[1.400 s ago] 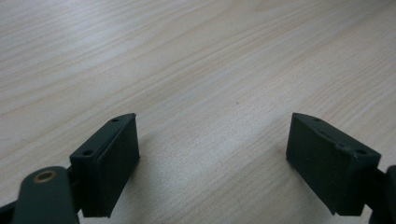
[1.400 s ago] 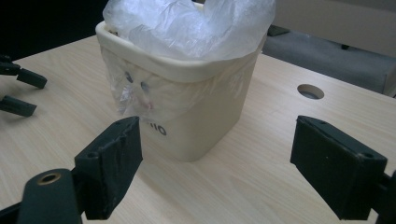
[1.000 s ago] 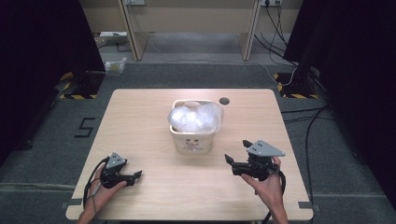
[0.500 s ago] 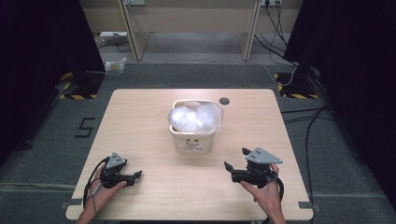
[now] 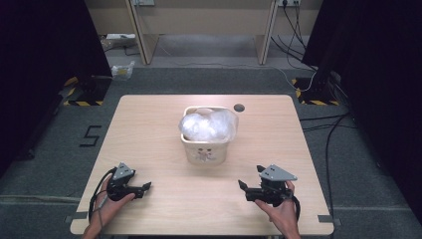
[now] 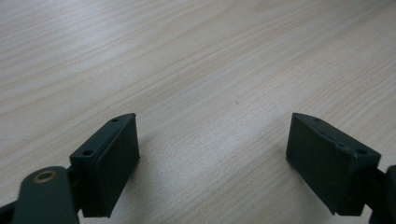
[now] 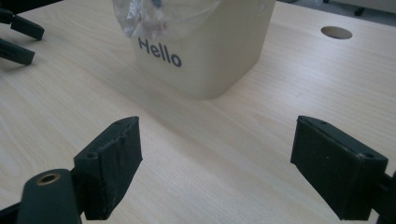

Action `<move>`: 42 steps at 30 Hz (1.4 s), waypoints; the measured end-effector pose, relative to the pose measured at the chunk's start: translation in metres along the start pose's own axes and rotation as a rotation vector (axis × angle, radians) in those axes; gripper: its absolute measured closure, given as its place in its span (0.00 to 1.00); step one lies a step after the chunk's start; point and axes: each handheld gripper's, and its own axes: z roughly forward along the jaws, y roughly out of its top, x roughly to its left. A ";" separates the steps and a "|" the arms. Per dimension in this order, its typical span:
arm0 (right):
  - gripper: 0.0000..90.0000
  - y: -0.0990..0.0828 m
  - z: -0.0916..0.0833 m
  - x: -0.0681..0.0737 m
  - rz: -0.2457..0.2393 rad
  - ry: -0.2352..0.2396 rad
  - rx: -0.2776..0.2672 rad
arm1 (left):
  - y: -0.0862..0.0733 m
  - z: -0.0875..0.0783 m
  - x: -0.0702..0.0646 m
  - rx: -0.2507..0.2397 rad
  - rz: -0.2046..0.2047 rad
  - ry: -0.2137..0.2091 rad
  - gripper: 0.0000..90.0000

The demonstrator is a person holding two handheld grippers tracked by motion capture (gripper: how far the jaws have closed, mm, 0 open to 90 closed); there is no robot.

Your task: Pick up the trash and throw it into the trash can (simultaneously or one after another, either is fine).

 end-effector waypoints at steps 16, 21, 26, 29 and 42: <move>0.17 -0.020 -0.008 0.002 0.012 -0.005 0.010 | 0.000 0.000 0.000 0.000 0.000 0.000 0.18; 0.17 -0.027 -0.008 0.002 0.018 -0.015 0.032 | 0.000 0.000 0.000 0.000 -0.001 0.000 0.18; 0.17 -0.033 -0.007 0.002 0.024 -0.018 0.042 | 0.000 0.000 0.000 0.000 0.000 0.000 0.18; 0.17 -0.037 -0.005 0.003 0.024 -0.015 0.053 | 0.000 0.000 0.000 0.000 0.000 0.000 0.18; 0.17 -0.049 -0.002 0.007 0.005 -0.042 0.101 | 0.000 0.000 0.000 0.000 0.000 0.000 0.18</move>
